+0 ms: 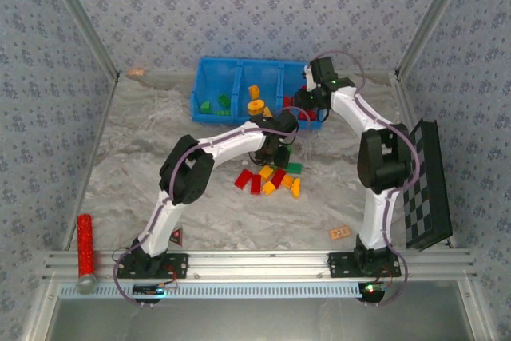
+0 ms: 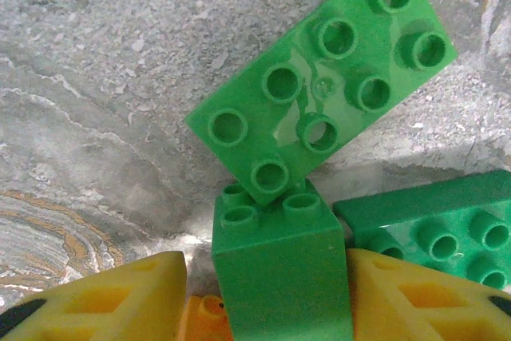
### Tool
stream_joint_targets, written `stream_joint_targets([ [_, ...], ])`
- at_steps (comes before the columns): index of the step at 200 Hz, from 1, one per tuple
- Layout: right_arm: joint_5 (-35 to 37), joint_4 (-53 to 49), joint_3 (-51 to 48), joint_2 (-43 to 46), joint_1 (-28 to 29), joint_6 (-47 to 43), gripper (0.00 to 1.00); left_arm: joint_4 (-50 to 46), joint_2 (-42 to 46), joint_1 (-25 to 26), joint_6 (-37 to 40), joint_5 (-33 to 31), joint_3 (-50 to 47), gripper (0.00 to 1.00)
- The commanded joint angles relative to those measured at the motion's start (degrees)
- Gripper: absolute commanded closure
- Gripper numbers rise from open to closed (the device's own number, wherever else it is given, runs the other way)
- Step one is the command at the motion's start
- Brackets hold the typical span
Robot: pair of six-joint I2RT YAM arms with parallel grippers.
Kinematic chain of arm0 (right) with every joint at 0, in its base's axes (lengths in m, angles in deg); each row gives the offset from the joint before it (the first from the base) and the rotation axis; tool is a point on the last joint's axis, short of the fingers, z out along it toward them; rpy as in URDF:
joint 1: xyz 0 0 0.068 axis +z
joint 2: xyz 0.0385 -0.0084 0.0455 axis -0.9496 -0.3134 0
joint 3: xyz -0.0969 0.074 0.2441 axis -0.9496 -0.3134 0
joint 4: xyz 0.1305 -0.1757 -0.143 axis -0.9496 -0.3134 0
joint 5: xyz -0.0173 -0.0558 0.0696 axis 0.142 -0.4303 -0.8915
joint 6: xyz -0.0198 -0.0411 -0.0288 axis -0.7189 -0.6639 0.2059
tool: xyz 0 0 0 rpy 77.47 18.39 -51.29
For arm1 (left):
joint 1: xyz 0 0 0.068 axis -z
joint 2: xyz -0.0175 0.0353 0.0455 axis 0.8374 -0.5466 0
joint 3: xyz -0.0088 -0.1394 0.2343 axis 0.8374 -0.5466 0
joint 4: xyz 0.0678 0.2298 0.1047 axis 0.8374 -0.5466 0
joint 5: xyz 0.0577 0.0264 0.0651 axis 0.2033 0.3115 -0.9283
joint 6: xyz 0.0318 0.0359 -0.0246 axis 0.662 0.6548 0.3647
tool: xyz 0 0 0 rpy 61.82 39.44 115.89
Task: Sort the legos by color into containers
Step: Pick up the lego from the center of the table.
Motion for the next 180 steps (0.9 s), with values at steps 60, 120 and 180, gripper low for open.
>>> stream_joint_targets([
  [60, 0.39, 0.10, -17.42, 17.88, -0.37, 4.45, 0.52, 0.29, 0.93, -0.55, -0.48, 0.63, -1.27, 0.69],
  [120, -0.37, -2.49, -32.45, 30.85, -0.03, 10.13, 0.51, 1.12, 5.44, -2.28, 1.10, 0.80, -4.75, 0.82],
  [180, -1.64, -3.18, -43.26, 40.11, 4.70, 17.83, 0.49, 0.39, 13.33, -5.64, 4.06, 1.18, -4.81, 0.85],
])
